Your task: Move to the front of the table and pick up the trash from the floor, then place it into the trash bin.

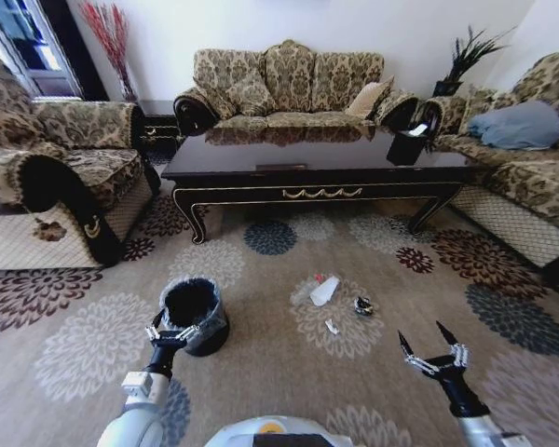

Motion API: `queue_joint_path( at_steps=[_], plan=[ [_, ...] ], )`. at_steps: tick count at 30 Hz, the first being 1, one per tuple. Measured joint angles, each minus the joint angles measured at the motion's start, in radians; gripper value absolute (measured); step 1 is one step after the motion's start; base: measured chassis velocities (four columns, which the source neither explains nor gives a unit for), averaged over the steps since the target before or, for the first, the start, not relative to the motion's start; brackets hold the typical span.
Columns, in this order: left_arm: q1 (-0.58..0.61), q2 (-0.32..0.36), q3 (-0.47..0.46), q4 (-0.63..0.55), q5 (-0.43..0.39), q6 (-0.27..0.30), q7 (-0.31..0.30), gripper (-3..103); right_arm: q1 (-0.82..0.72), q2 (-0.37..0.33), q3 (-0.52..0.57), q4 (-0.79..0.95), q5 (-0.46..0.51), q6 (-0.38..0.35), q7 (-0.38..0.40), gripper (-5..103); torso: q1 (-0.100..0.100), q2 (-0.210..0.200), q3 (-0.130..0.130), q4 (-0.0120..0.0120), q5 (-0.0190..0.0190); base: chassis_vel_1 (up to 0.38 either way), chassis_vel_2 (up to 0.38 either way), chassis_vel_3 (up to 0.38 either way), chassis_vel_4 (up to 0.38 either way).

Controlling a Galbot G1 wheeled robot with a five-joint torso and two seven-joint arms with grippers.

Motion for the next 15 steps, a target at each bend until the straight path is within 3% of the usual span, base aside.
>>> queue_joint_path(
  at_steps=[6,11,13,15],
  plan=[
    [0.018,0.014,-0.008,-0.031,-0.004,0.027,-0.017,100,-0.001,0.000,-0.006,-0.003,0.015,0.014,0.001,100,0.000,0.000,0.000,0.0003,-0.0002,-0.163,0.183,0.166,-0.188],
    [0.063,0.045,-0.044,-0.093,-0.044,0.141,-0.074,100,0.000,0.000,-0.007,-0.012,0.017,0.024,0.000,100,0.000,0.000,0.000,0.0001,-0.0001,-0.039,0.047,0.048,-0.030],
    [0.100,0.077,-0.102,-0.154,-0.104,0.230,-0.099,100,0.000,0.001,-0.007,-0.023,0.017,0.030,-0.001,100,0.000,0.000,0.000,0.0001,0.0000,0.000,0.000,0.000,0.000],
    [0.116,0.091,-0.125,-0.175,-0.127,0.254,-0.104,100,0.000,0.002,-0.007,-0.029,0.018,0.034,-0.001,100,0.000,0.000,0.000,0.0002,0.0003,0.000,0.000,0.000,0.000]
  ],
)
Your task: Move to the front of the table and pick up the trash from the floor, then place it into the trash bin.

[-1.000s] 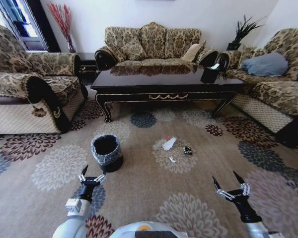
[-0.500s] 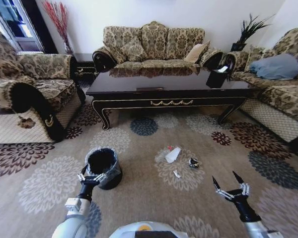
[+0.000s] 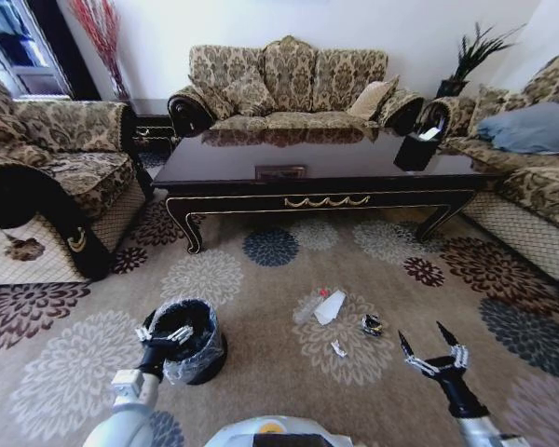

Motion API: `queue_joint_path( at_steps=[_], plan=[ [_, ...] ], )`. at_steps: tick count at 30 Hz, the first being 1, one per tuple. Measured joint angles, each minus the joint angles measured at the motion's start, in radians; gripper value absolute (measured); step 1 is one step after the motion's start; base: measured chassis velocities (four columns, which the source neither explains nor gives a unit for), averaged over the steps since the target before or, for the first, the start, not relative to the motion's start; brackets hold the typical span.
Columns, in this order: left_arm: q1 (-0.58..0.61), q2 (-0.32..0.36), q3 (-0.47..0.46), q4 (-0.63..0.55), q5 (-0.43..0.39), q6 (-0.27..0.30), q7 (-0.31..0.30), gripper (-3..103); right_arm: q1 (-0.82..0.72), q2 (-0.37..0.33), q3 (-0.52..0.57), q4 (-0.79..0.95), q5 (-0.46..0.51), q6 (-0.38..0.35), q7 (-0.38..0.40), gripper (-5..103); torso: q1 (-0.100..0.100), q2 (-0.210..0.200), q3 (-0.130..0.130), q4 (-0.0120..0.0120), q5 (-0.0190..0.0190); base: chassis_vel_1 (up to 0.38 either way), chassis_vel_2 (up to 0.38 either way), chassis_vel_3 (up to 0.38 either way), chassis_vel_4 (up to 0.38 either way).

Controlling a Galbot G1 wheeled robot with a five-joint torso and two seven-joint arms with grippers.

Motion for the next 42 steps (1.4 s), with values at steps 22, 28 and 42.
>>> queue_joint_path(
  at_steps=[22,28,42],
  plan=[
    [-0.138,0.151,-0.103,0.152,-0.382,0.362,-0.094,100,0.010,-0.010,-0.007,-0.063,0.016,0.025,-0.003,100,0.000,0.000,0.000,-0.0001,-0.0004,0.000,0.000,0.000,0.000],
    [-0.168,0.133,-0.067,0.176,-0.398,0.357,-0.089,100,0.019,-0.021,-0.015,-0.063,0.016,0.012,0.000,100,0.000,0.000,0.000,0.0000,0.0000,0.000,0.000,0.000,0.000],
    [-0.246,0.124,-0.014,0.271,-0.488,0.391,-0.101,97,0.020,-0.033,-0.021,-0.069,0.015,0.008,0.002,100,0.000,0.000,0.000,-0.0001,-0.0002,0.000,0.000,0.000,0.000]
  ],
)
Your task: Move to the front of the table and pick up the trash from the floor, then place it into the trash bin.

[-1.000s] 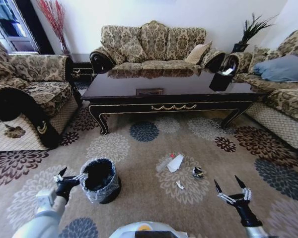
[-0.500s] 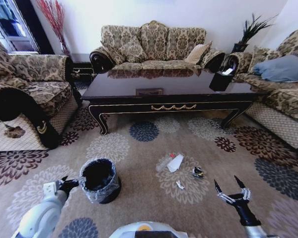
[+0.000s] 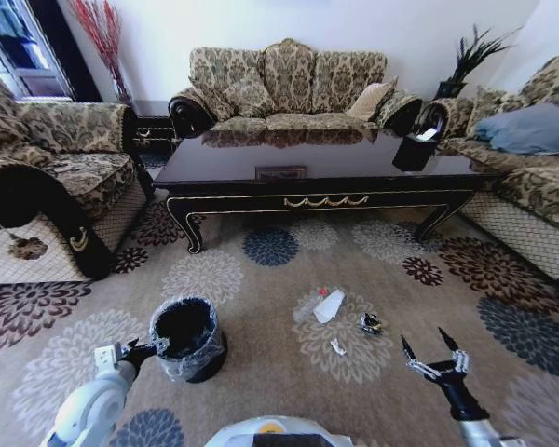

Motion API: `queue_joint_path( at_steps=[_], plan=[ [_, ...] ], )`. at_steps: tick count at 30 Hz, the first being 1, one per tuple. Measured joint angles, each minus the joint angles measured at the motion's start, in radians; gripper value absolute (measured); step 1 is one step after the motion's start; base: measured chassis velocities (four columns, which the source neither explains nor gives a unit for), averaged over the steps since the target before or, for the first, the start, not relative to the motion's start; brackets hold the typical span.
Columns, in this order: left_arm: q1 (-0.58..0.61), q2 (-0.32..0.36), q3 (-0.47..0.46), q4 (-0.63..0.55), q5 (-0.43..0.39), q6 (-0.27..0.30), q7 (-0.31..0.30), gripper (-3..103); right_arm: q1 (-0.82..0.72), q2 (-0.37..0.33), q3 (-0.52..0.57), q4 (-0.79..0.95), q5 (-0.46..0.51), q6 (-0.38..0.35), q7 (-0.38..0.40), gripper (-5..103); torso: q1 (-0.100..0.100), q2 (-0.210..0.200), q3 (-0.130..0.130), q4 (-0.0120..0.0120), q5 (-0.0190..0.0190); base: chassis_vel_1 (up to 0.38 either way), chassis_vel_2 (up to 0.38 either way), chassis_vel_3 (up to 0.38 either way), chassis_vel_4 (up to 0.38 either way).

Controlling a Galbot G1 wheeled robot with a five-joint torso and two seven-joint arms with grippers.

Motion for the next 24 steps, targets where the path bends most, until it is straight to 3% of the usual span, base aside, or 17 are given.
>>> queue_joint_path(
  at_steps=[2,5,8,9,13,14,17,19,23,24],
  plan=[
    [-0.027,0.006,0.009,0.020,-0.026,0.017,-0.011,88,-0.003,0.001,-0.008,0.002,-0.007,0.000,-0.001,100,0.000,0.000,0.000,-0.0002,0.0000,0.000,0.000,0.000,0.000],
    [-0.035,0.008,0.014,0.028,-0.028,0.025,-0.015,82,-0.003,0.001,-0.010,0.003,-0.008,0.000,-0.001,100,0.000,0.000,0.000,0.0000,0.0000,0.000,0.000,0.000,0.000],
    [-0.029,0.007,0.019,0.024,-0.029,0.031,-0.019,65,-0.002,0.002,-0.010,0.003,-0.008,0.000,0.001,100,0.000,0.000,0.000,0.0001,0.0000,0.000,0.000,0.000,0.000],
    [-0.029,0.007,0.019,0.024,-0.029,0.031,-0.019,65,-0.002,0.002,-0.010,0.003,-0.008,0.000,0.001,100,0.000,0.000,0.000,0.0001,0.0000,0.000,0.000,0.000,0.000],
    [-0.016,0.002,0.019,0.015,-0.021,0.031,-0.029,49,-0.001,0.001,-0.009,-0.002,-0.010,0.000,0.011,100,0.000,0.000,0.000,0.0000,0.0000,0.000,0.000,0.000,0.000],
    [-0.016,0.002,0.019,0.015,-0.021,0.031,-0.029,49,-0.001,0.001,-0.009,-0.002,-0.010,0.000,0.011,100,0.000,0.000,0.000,0.0000,0.0000,0.000,0.000,0.000,0.000],
    [0.003,0.004,0.007,0.008,-0.017,0.031,-0.029,32,0.002,-0.001,-0.008,-0.005,-0.011,-0.001,0.015,100,0.000,0.000,0.000,0.0000,0.0000,0.000,0.000,0.000,0.000],
    [0.006,0.005,0.005,0.007,-0.015,0.031,-0.029,32,0.003,-0.001,-0.008,-0.005,-0.011,-0.002,0.016,100,0.000,0.000,0.000,0.0000,0.0000,0.000,0.000,0.000,0.000],
    [0.009,0.015,-0.007,0.009,0.010,0.031,-0.030,11,0.003,-0.002,-0.009,-0.005,-0.015,-0.002,0.017,100,0.000,0.000,0.000,0.0000,0.0000,0.000,0.000,0.000,0.000],
    [0.009,0.015,-0.007,0.009,0.010,0.031,-0.030,11,0.003,-0.002,-0.009,-0.005,-0.015,-0.002,0.017,100,0.000,0.000,0.000,0.0000,0.0000,0.000,0.000,0.000,0.000]
  ],
)
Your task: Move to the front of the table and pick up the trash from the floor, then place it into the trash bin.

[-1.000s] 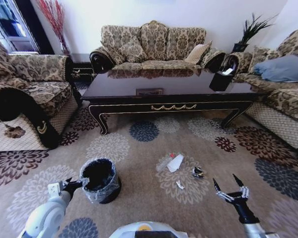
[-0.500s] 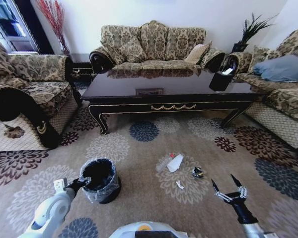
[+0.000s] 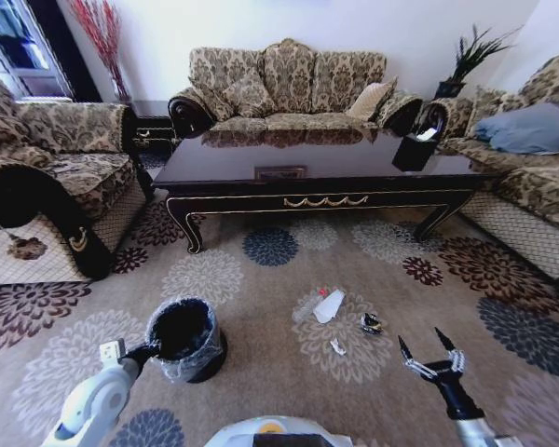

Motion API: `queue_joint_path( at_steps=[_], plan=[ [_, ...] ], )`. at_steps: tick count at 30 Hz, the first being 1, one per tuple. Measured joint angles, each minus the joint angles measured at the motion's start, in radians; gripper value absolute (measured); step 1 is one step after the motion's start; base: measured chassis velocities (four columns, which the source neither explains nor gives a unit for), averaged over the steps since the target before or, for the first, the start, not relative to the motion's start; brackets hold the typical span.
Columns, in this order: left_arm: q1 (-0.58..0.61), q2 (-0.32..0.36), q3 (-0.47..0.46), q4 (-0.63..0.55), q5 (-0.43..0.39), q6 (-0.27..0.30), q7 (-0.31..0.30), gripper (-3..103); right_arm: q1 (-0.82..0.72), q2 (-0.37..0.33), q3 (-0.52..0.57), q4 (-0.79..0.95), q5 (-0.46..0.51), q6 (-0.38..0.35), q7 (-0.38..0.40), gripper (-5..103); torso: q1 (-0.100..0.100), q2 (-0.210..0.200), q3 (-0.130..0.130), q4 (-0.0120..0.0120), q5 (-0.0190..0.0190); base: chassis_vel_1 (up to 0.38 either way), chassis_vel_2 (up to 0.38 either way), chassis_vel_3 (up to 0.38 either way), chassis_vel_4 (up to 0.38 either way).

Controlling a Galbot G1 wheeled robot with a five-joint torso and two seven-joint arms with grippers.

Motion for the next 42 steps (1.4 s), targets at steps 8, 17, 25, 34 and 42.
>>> queue_joint_path(
  at_steps=[8,17,25,34,42],
  plan=[
    [0.004,0.019,-0.035,-0.002,0.098,-0.009,0.013,3,-0.012,-0.028,0.005,-0.004,-0.020,-0.030,0.073,100,0.000,0.000,0.000,0.0002,-0.0001,0.000,0.000,0.000,0.000],
    [-0.046,0.102,-0.021,-0.046,0.081,0.008,-0.005,3,0.036,-0.067,-0.065,-0.021,-0.125,-0.125,0.318,100,0.000,0.000,0.000,0.0000,0.0002,0.000,0.000,0.000,0.000],
    [-0.128,0.134,0.057,-0.055,0.026,-0.006,-0.006,3,0.142,-0.110,-0.140,-0.151,-0.173,-0.185,0.376,100,0.000,0.000,0.000,0.0001,0.0004,0.000,0.000,0.000,0.000],
    [-0.184,0.155,0.168,-0.063,0.019,-0.014,-0.015,3,0.328,-0.153,-0.176,-0.368,-0.620,-0.209,0.497,100,0.000,0.000,0.000,0.0000,0.0001,0.000,0.000,0.000,0.000],
    [-0.205,0.195,0.197,-0.076,0.000,0.007,-0.023,3,0.407,-0.136,-0.244,-0.507,-0.758,-0.186,0.496,100,0.000,0.000,0.000,-0.0004,0.0001,0.000,0.000,0.000,0.000]
  ],
)
